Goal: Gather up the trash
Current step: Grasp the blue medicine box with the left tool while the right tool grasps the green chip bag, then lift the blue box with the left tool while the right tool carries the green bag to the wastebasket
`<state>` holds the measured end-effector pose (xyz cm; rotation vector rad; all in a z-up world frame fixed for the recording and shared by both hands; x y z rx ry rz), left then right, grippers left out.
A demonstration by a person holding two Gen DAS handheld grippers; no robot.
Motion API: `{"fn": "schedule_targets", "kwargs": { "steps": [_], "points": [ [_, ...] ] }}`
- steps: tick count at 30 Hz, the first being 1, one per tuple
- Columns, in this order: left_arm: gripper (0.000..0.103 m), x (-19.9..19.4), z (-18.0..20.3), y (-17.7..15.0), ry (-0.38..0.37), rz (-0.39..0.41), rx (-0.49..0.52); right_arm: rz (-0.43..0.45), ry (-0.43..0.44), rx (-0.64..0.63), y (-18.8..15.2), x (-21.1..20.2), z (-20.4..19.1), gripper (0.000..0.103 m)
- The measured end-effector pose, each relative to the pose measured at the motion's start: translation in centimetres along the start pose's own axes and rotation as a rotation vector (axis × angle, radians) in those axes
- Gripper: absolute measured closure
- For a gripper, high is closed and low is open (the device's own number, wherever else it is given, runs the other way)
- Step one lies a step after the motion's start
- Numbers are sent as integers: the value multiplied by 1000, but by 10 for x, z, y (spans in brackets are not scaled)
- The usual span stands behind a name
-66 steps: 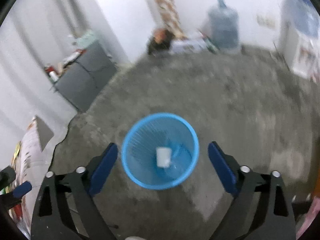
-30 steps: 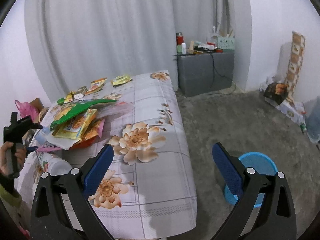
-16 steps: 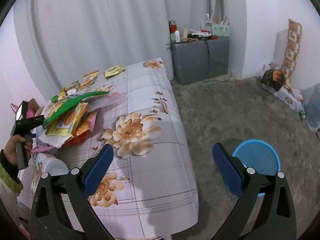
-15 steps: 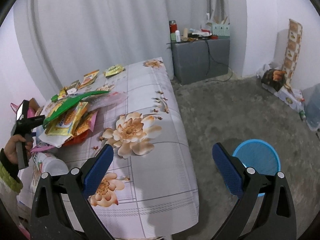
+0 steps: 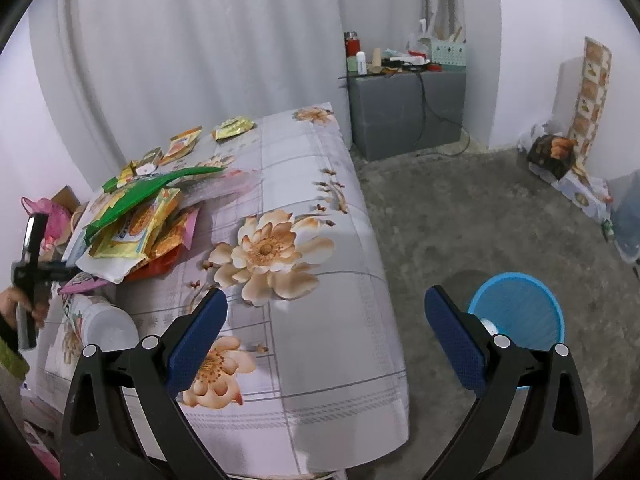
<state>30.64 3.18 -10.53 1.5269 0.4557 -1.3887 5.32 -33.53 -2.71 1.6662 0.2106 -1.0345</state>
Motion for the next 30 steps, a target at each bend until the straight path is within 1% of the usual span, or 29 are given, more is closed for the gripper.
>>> {"fn": "schedule_targets", "kwargs": {
  "steps": [2,5,8,10,12,14,15,17,18,19,20,23,25,27,30],
  "points": [
    [5,-4,3,-9,-1,1,4,2,8,-12,1,0,-6,8],
    [5,-13,8,-17,-29,25,-29,14,38,-27,7,-5,-16,8],
    [5,-19,11,-18,-24,51,-37,20,102,-20,19,-9,-28,8],
    [5,-19,9,-16,-9,48,-40,13,181,-7,29,-11,-39,8],
    [5,-17,8,-16,-1,40,-50,-8,272,15,39,-11,-51,13],
    [5,-15,3,-17,4,31,-73,-50,383,45,50,-7,-65,20],
    [5,-14,1,-18,1,27,-85,-69,423,58,54,-5,-70,22],
    [6,-15,-2,-19,-4,34,-105,-135,525,101,66,5,-85,30],
    [6,-16,-3,-19,-1,37,-109,-170,565,120,71,12,-92,32],
    [6,-16,-4,-19,0,40,-114,-197,592,135,73,16,-97,38],
    [7,-17,-5,-20,-1,43,-119,-241,640,161,78,24,-105,42],
    [13,-19,-8,-22,3,53,-128,-327,719,215,87,42,-123,49],
    [18,-20,-10,-22,13,60,-129,-375,748,235,90,51,-133,51],
    [24,-21,-11,-23,24,67,-132,-419,752,254,91,62,-139,53],
    [31,-23,-14,-23,24,79,-138,-469,737,274,91,74,-146,56]
  ]
}}
Point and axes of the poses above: each gripper's, at about its wrist camera, not at the fingertips, and x roughly the way its jaws point, z to its right, y to its top, the point moved 5 cm from there along x, roughly the way its jaws point, and after that the axes turned 9 degrees about -y, right-handed, at the moved point
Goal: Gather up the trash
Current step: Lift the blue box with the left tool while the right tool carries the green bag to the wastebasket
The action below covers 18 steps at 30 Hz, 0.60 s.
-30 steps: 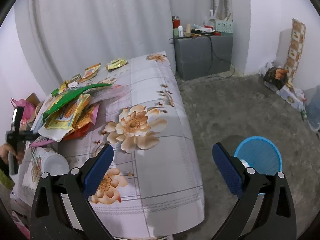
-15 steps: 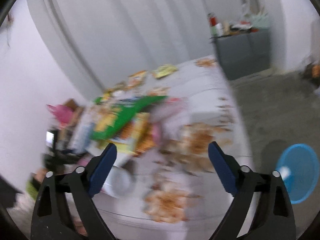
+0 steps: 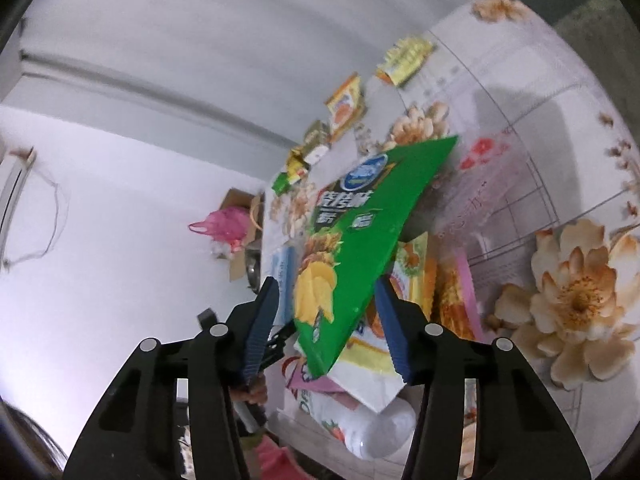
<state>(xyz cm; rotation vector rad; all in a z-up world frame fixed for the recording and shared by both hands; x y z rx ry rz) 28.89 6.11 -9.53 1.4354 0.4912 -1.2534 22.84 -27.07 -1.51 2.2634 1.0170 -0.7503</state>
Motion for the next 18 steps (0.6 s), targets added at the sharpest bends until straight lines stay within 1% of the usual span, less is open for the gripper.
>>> {"fn": "schedule_targets", "kwargs": {
  "steps": [5,9,15,18],
  "points": [
    [32,-1,-2,1,-12,9,-8,-48,-19,46,3,12,8,61],
    [32,-1,-2,0,-7,13,-2,-62,-41,67,6,17,15,63],
    [32,-1,-1,-1,-8,16,-3,-91,-26,113,8,24,23,68],
    [32,-2,-1,-2,-8,16,-3,-99,-15,125,9,27,23,77]
  ]
}}
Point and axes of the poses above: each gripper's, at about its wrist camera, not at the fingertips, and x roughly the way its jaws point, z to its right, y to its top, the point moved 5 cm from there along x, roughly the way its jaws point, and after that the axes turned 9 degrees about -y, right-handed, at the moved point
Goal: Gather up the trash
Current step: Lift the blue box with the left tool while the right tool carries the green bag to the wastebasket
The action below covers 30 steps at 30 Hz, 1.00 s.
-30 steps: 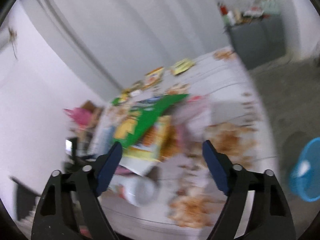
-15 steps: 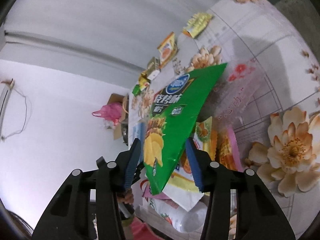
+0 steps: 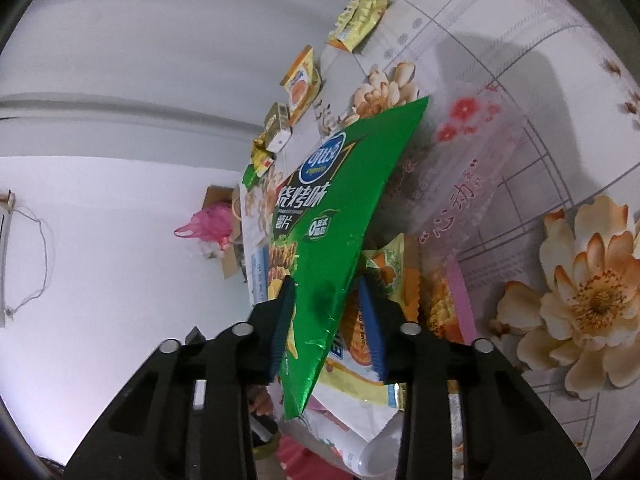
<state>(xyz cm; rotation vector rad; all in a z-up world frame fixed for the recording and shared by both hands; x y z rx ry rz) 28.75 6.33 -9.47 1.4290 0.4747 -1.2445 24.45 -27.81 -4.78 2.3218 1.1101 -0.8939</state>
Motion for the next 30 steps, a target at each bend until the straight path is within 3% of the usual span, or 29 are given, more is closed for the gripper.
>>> {"fn": "schedule_targets", "kwargs": {
  "steps": [4,8,17,30],
  "points": [
    [33,-1,0,0,-2,3,-3,7,21,9,1,0,0,92],
    [33,-4,-2,0,-22,12,-23,19,73,-4,0,-6,-5,98],
    [33,-24,-11,5,-56,82,-88,56,231,-58,-3,-26,-31,102],
    [33,-88,-3,10,-88,239,-129,89,350,-196,-24,-58,-78,102]
  ]
}}
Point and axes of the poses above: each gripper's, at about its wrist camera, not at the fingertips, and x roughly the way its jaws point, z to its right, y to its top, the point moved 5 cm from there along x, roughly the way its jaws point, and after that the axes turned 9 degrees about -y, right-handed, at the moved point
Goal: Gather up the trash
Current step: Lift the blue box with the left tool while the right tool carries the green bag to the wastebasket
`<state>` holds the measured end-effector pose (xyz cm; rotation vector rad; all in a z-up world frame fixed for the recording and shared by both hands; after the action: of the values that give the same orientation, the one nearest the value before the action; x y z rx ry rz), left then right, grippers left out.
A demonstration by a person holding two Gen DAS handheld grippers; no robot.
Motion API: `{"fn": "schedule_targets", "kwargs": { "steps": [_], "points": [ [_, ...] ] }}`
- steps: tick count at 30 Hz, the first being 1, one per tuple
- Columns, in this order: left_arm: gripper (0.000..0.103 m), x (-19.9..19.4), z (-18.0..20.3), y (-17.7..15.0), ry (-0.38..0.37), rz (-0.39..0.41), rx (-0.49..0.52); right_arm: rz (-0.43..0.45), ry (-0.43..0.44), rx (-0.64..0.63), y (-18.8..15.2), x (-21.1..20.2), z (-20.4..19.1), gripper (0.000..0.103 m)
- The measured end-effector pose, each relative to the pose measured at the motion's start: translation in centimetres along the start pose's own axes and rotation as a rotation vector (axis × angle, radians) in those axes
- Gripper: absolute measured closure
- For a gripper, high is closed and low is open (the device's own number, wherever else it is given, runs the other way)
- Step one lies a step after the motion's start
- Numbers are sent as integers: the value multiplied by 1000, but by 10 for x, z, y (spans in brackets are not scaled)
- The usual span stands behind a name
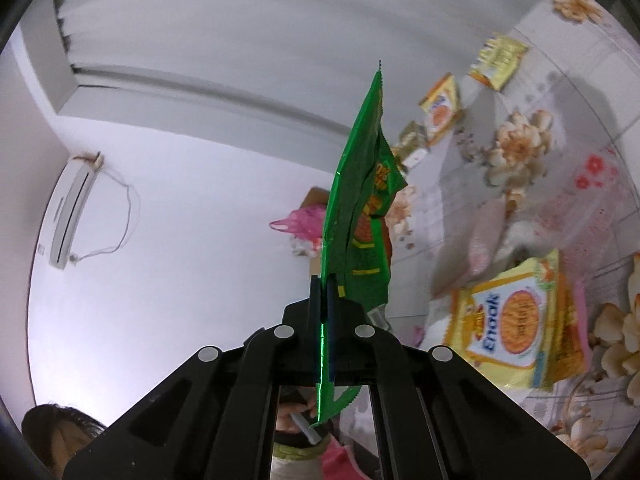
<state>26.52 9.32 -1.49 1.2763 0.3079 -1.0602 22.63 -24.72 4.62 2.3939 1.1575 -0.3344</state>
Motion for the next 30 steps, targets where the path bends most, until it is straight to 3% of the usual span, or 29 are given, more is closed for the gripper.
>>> {"fn": "schedule_targets", "kwargs": {
  "steps": [6,15,20,30],
  "points": [
    [33,-33,24,4,-38,78,5,23,24,-68,-8,-16,-19,102],
    [33,-61,91,5,-210,158,15,104,-15,-102,-28,-64,-21,102],
    [33,-60,137,0,-306,139,51,186,-51,-98,-45,-109,-12,102],
    [33,-32,253,-22,-478,13,175,358,-135,-22,-80,-199,33,102]
  ]
}}
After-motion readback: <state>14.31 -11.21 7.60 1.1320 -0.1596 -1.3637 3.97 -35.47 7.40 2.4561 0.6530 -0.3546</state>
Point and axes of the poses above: each gripper's, at about its wrist camera, not at the fingertips, and x roughly the way its jaws point, z to its right, y to its top, the point moved 5 cm from there along x, roughly the way its jaws point, and after that the axes turned 9 degrees about -y, right-handed, at the moved point
